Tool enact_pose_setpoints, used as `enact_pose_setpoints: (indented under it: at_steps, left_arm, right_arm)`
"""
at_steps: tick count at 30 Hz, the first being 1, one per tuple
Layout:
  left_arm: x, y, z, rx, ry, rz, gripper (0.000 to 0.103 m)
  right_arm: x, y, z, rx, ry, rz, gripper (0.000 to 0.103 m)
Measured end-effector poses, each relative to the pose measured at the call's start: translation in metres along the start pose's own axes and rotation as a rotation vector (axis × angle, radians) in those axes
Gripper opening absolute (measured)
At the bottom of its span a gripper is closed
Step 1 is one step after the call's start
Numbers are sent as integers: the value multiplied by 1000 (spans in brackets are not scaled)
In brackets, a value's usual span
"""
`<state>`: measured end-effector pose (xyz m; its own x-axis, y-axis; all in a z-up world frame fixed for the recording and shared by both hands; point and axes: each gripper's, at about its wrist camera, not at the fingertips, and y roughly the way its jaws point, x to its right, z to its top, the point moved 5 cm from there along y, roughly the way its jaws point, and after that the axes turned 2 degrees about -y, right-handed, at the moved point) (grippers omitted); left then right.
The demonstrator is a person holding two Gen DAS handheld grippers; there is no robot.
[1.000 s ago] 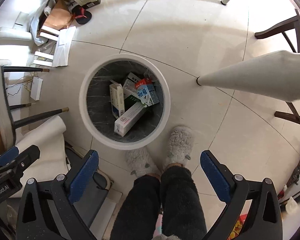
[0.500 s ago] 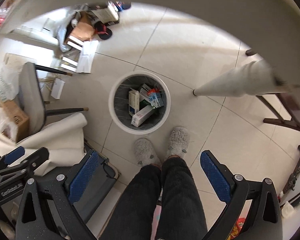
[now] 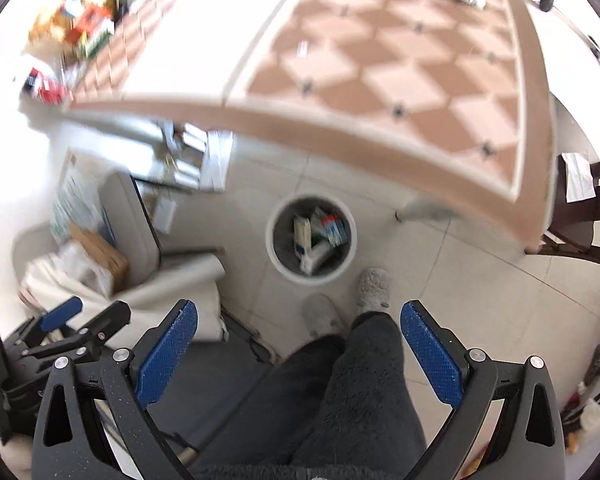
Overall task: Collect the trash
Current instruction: 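Raise both tools back over the table, then grasp the black round lid with the left tool while the right tool grasps the blue snack bag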
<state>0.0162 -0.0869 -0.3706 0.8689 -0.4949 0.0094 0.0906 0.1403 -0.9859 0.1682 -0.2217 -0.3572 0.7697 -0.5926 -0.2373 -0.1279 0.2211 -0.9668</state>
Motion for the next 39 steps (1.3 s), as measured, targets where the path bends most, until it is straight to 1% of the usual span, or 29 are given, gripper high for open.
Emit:
enact_pose_setpoints:
  at_steps: [2, 3, 6, 9, 11, 15, 16, 19, 22, 24, 26, 28, 29, 30, 31, 32, 33, 34, 35, 37, 39]
  left_arm:
    - [14, -13, 26, 46, 21, 10, 99]
    - [23, -18, 42, 63, 34, 18, 103]
    - [47, -24, 89, 104, 56, 43, 103]
    - [70, -22, 135, 116, 64, 72, 103]
    - [81, -14, 165, 104, 58, 106, 103]
    - [102, 14, 225, 49, 32, 150, 103]
    - [106, 20, 235, 40, 32, 161, 103]
    - [116, 41, 265, 12, 37, 206, 103]
    - [122, 61, 283, -26, 37, 227, 103]
    - [122, 72, 292, -50, 24, 229, 103]
    - [120, 81, 301, -72, -6, 198, 103]
    - [115, 87, 310, -97, -67, 131, 103]
    - [110, 88, 315, -100, -96, 107, 103]
    - [106, 90, 321, -102, -122, 94, 103]
    - [102, 93, 326, -108, -142, 88, 103]
    - [99, 97, 332, -115, -159, 83, 103]
    - [95, 100, 339, -122, -178, 78, 103]
    - [93, 103, 344, -126, -192, 72, 103]
    - [90, 107, 350, -130, -207, 65, 103]
    - [87, 115, 361, -144, -232, 52, 103]
    - [85, 126, 372, -168, -248, 44, 103]
  right_arm:
    - [9, -23, 23, 41, 32, 14, 103]
    - [15, -33, 36, 59, 47, 20, 103]
    - [39, -60, 82, 117, 92, 19, 103]
    - [73, -68, 139, 130, 110, -7, 103]
    - [98, -67, 178, 120, 106, -32, 103]
    - [143, -47, 259, 64, 77, -91, 103]
    - [152, -40, 281, 41, 58, -104, 103]
    - [173, -7, 332, -23, 23, -125, 103]
    - [180, 26, 371, -82, -41, -146, 103]
    - [182, 45, 386, -128, -77, -150, 103]
    - [183, 60, 395, -166, -96, -145, 102]
    - [183, 66, 401, -171, -79, -146, 85]
    - [183, 67, 402, -167, -50, -142, 63]
    - [183, 67, 403, -165, -7, -121, 54]
    - [183, 67, 404, -154, 46, -95, 53]
    - [184, 68, 405, -147, 97, -81, 48]
    - [185, 70, 405, -144, 151, -69, 45]
    - [186, 70, 407, -129, 200, -56, 45]
    - [185, 71, 409, -120, 232, -45, 42]
    - [184, 76, 412, -115, 291, -29, 41]
    - [180, 82, 419, -117, 318, -24, 40]
